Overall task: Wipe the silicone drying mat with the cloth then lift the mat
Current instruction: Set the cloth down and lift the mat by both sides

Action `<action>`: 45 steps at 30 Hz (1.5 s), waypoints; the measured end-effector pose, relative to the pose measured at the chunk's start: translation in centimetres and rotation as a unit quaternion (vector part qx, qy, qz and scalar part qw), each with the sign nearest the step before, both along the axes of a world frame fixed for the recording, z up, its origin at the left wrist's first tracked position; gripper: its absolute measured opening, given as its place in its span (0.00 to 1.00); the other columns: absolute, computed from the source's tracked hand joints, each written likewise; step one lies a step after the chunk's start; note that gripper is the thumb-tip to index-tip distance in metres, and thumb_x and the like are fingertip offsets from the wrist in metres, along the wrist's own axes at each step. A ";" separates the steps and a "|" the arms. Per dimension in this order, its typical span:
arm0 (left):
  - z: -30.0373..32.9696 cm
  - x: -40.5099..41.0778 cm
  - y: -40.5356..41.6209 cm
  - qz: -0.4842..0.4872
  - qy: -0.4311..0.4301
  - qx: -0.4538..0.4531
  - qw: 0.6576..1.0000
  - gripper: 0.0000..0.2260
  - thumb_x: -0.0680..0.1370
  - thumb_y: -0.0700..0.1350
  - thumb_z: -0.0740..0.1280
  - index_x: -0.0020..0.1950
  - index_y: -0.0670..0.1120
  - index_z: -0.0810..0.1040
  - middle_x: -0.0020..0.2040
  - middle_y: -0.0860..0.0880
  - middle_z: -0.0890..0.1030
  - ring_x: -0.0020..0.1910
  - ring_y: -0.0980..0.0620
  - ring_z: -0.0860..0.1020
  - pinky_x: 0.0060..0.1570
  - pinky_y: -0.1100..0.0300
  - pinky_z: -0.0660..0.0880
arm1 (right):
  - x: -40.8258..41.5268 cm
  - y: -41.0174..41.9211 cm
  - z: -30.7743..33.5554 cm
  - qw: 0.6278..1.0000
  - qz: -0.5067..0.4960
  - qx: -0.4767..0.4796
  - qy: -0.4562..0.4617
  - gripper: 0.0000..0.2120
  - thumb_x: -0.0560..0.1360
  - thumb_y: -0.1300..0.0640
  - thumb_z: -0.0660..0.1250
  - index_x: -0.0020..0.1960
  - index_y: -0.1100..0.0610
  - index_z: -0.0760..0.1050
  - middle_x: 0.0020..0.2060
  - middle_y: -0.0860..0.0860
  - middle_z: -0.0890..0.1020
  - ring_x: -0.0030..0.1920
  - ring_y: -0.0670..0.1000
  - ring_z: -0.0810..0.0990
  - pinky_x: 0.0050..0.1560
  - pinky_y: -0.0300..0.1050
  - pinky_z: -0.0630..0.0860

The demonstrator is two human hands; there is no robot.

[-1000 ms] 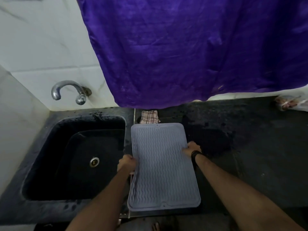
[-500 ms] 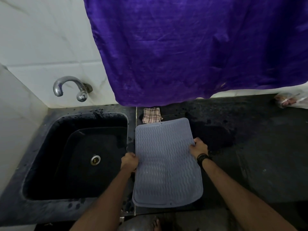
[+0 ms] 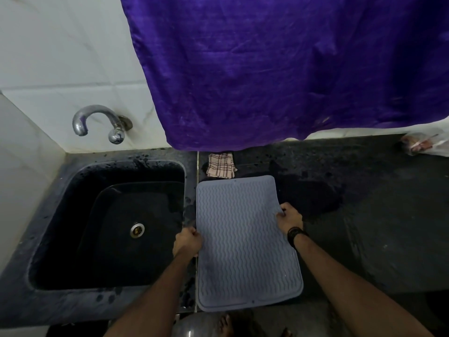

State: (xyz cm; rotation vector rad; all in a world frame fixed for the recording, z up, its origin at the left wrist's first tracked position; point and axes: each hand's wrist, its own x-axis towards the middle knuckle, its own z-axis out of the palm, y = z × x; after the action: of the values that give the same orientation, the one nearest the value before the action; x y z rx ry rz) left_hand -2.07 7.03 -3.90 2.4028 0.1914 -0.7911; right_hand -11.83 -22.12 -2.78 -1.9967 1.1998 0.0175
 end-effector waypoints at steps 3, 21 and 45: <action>0.0 0.7 0.0 0.011 -0.006 -0.003 1.000 0.05 0.80 0.48 0.66 0.50 0.49 0.80 0.53 0.46 0.82 0.49 0.45 0.83 0.52 0.51 0.82 | 0.5 -0.6 0.3 0.998 -0.008 0.054 0.030 0.09 0.76 0.55 0.63 0.52 0.59 0.76 0.49 0.56 0.80 0.48 0.56 0.79 0.42 0.43 0.75; -0.2 2.3 -2.7 -0.133 -0.201 0.027 0.970 0.28 0.81 0.52 0.66 0.79 0.48 0.64 0.76 0.43 0.67 0.73 0.41 0.69 0.68 0.42 0.71 | 2.2 -0.6 -1.6 0.944 0.224 -0.237 0.049 0.32 0.75 0.43 0.62 0.73 0.54 0.57 0.71 0.56 0.62 0.69 0.58 0.63 0.66 0.58 0.65; -4.8 7.8 -4.0 -0.339 -0.166 0.063 0.924 0.37 0.83 0.66 0.51 0.83 0.55 0.35 0.81 0.51 0.30 0.80 0.52 0.31 0.77 0.53 0.31 | 27.0 3.7 -0.7 0.983 0.033 0.165 -0.080 0.29 0.72 0.51 0.72 0.69 0.57 0.68 0.65 0.55 0.75 0.62 0.54 0.75 0.62 0.45 0.72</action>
State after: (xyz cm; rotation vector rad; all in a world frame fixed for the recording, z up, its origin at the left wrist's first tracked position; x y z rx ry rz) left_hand 5.76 3.04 -8.66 2.6981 -0.7869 -0.6421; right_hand 15.19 -18.42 -3.44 -1.7120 0.9584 0.0828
